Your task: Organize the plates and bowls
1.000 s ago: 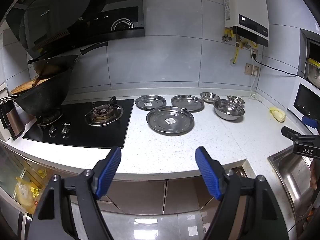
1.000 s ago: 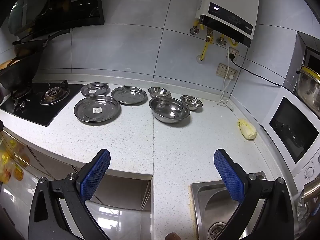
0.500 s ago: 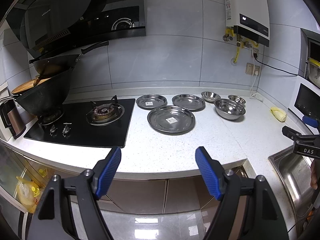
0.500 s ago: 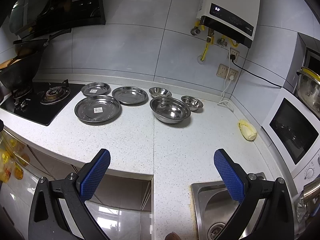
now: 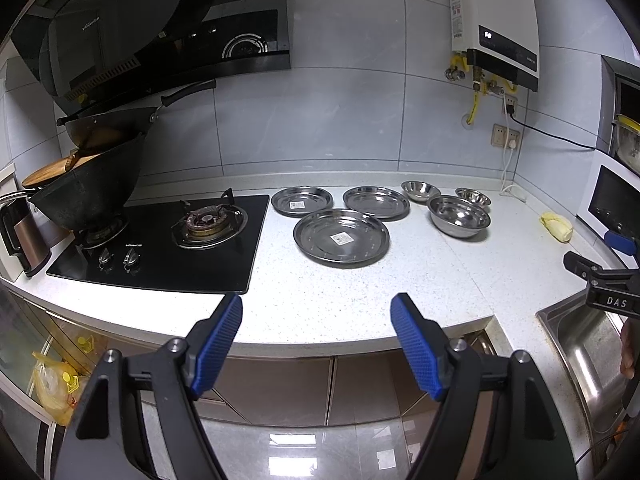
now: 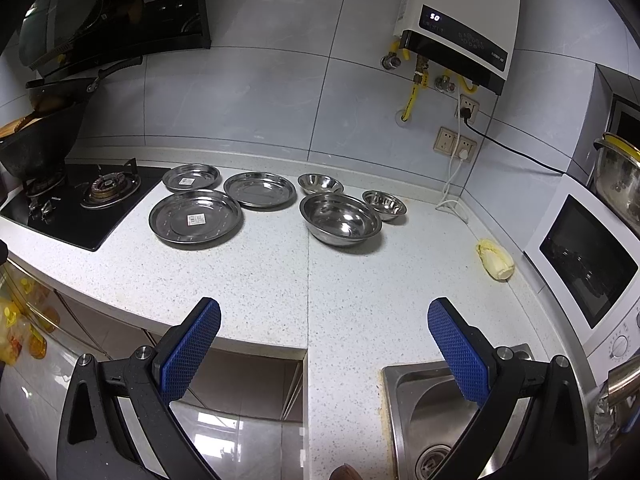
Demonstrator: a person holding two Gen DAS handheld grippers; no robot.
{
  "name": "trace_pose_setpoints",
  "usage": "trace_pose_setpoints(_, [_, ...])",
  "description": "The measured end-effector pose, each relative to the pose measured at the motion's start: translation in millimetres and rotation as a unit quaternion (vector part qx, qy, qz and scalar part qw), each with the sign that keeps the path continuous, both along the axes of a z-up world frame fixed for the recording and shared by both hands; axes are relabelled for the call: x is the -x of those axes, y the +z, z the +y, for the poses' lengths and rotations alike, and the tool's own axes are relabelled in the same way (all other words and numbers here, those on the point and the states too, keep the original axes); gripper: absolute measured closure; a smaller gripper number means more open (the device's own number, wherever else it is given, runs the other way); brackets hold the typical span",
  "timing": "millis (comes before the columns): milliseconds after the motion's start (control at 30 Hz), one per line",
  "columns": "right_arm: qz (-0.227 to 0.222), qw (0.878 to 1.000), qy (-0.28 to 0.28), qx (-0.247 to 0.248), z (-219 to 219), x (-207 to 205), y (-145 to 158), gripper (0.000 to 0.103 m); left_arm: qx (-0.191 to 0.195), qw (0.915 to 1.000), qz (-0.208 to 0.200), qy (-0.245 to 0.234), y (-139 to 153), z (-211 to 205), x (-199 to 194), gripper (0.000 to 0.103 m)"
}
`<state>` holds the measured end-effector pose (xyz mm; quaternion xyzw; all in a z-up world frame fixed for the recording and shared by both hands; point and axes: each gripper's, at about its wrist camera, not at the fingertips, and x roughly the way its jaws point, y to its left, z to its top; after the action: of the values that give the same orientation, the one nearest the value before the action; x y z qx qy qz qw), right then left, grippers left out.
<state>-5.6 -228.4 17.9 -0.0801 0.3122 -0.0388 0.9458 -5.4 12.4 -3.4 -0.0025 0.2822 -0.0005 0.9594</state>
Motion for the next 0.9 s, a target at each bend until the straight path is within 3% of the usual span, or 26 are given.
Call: trace_pose_setpoints(900, [0.005,1.0,-0.001,-0.001,-2.6,-1.0,-3.0,0.001,0.001,1.0,0.009,0.004,-5.8,6.2,-3.2,0.027])
